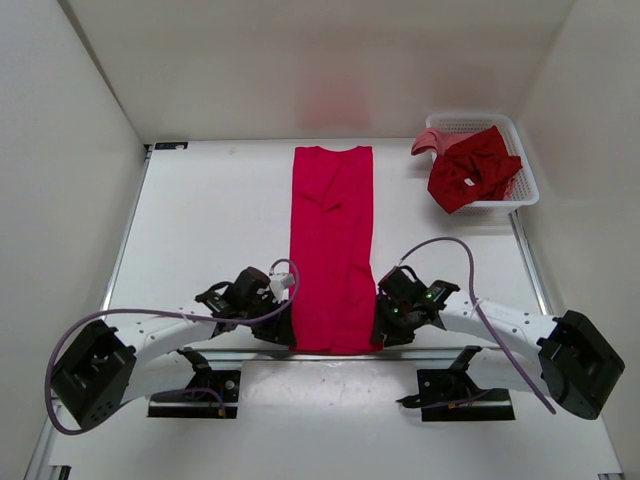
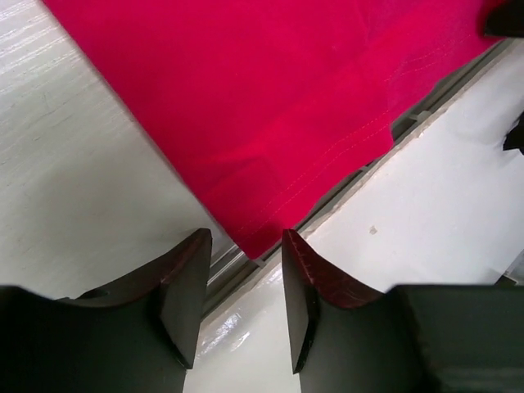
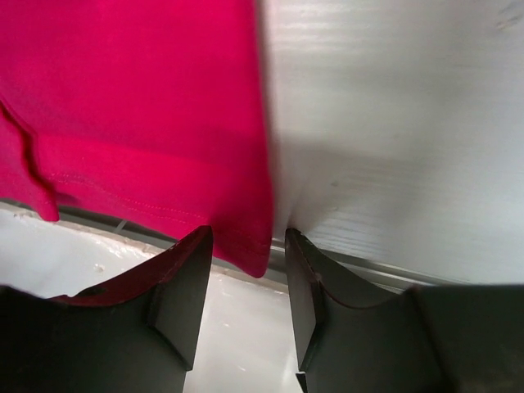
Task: Fold and stack the t-shirts
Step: Grab the bottom of the folded rectangular tshirt with both arms, then fold the folded rectangular tshirt in 1/3 of the way
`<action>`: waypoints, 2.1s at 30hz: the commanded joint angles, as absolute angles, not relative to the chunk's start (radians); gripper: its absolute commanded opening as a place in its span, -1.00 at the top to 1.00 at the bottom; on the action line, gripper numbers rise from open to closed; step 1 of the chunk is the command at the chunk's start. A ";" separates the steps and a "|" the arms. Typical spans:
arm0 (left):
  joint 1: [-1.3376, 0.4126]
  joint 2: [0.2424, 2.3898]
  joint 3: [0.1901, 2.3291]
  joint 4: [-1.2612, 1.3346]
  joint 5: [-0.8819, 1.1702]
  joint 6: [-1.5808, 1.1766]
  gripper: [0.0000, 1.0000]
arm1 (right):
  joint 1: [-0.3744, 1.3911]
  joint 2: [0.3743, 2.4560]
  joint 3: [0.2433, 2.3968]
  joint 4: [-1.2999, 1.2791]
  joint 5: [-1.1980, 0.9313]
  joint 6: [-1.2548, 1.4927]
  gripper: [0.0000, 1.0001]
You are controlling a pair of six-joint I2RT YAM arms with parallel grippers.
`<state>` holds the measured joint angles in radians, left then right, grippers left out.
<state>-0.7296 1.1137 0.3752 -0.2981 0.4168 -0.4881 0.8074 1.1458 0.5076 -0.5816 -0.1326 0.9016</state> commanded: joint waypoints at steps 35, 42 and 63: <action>-0.460 1.403 0.960 -0.492 0.437 -0.236 1.00 | 0.533 1.330 0.987 -0.652 -0.235 0.543 1.00; -0.365 1.542 1.166 -0.460 0.387 -0.203 1.00 | 0.394 1.567 1.261 -0.649 -0.258 0.407 1.00; -0.359 1.801 1.333 -0.410 0.330 -0.130 1.00 | 0.347 1.873 1.482 -0.650 -0.270 0.334 0.97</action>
<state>-0.3573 1.7908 1.2865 -0.4366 0.3344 -0.1524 0.3504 1.8538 1.4338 -0.6579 -0.2703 0.3622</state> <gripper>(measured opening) 0.106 0.055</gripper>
